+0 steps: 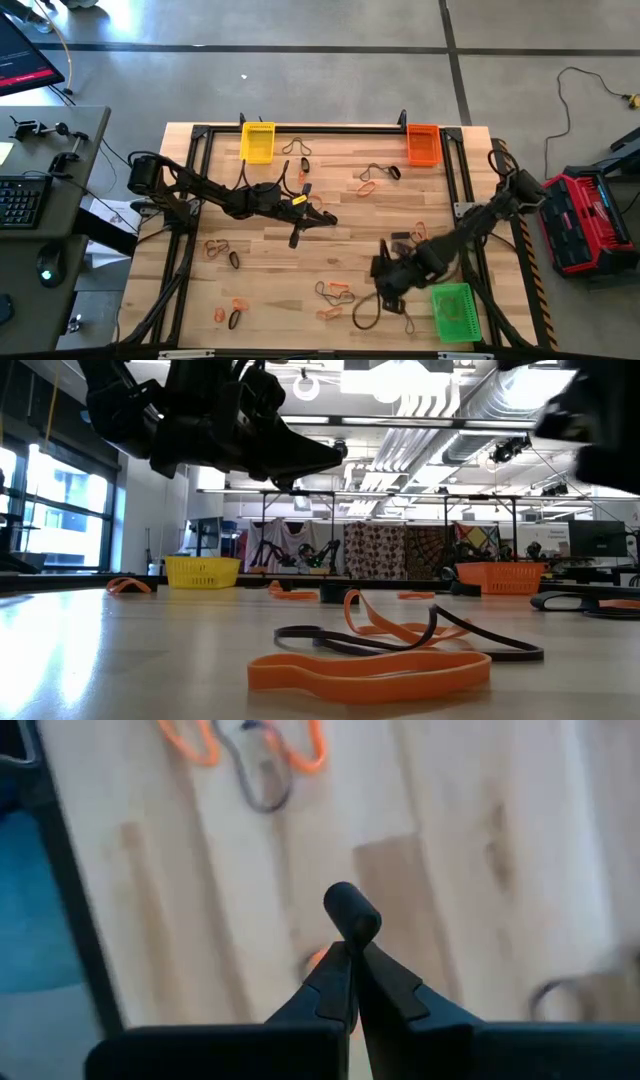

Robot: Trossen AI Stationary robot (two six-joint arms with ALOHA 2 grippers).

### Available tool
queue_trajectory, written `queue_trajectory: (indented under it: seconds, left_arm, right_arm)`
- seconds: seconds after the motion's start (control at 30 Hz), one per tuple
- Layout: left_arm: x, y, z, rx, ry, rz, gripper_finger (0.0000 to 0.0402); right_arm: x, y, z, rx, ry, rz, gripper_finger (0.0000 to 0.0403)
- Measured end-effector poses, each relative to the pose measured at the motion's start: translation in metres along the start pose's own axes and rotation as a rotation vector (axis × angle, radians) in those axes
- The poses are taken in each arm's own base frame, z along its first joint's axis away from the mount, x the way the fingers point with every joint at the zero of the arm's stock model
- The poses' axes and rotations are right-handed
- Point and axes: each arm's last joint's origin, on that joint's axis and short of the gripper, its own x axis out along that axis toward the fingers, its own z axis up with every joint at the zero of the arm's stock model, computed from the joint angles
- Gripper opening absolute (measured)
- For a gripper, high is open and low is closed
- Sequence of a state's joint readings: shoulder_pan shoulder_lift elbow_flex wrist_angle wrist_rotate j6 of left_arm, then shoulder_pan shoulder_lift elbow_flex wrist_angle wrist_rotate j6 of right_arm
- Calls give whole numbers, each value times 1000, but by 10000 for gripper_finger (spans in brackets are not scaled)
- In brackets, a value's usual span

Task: Sort rubber bands into baskets
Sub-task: Put the black rubber band into the orange bin

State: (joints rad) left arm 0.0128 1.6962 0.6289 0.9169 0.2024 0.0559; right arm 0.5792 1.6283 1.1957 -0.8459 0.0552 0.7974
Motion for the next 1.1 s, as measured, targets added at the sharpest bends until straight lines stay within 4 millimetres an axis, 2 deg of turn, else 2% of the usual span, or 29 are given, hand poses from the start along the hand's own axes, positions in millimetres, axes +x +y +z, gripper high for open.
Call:
queue_trajectory:
  seconds: [0.37,0.77,0.83,1.1]
  left_arm:
    - [0,0,-2,-32,25,-1,19]
    - [0,0,-6,-39,58,-2,19]
    - [0,0,-6,-39,58,-3,19]
    - [0,0,-7,-42,66,-2,19]
  right_arm:
    - [1,-33,32,-173,-119,-145,0]
    - [1,-58,63,-266,-242,-169,0]
    - [9,-65,65,-271,-268,-155,0]
    - [56,-95,51,-217,-363,17,0]
